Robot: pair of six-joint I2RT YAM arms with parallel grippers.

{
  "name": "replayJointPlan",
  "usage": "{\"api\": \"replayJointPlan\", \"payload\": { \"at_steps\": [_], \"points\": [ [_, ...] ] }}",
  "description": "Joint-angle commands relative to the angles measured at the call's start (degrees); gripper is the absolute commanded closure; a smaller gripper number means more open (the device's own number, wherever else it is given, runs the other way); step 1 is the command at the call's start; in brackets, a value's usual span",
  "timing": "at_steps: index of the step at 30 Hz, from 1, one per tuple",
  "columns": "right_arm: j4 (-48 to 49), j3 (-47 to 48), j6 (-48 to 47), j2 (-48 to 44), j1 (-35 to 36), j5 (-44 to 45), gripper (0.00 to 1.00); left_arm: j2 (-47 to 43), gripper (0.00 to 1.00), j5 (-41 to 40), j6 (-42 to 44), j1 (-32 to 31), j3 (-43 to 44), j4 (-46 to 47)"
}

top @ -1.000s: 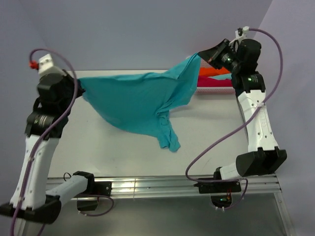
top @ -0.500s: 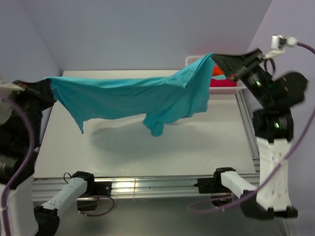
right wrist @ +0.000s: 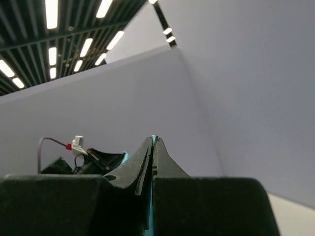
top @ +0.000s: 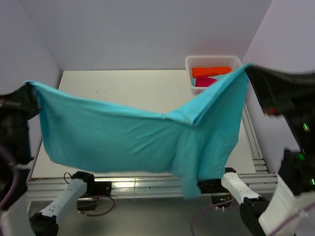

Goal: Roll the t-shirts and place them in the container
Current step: Flatten the tshirt

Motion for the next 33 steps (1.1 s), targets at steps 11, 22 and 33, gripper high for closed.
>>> {"api": "replayJointPlan", "payload": {
  "at_steps": [11, 22, 33],
  "points": [
    [4.2, 27.9, 15.2, 44.3, 0.2, -2.7, 1.00, 28.6, 1.00, 3.0, 4.4, 3.3, 12.5, 12.0],
    [31.4, -11.3, 31.5, 34.8, -5.7, -16.2, 1.00, 16.2, 1.00, 10.3, 1.1, 3.7, -6.5, 16.7],
    [18.0, -65.5, 9.3, 11.3, -1.0, -12.9, 1.00, -18.6, 0.99, 29.5, -28.2, 3.5, -67.5, 11.5]
  ]
}}
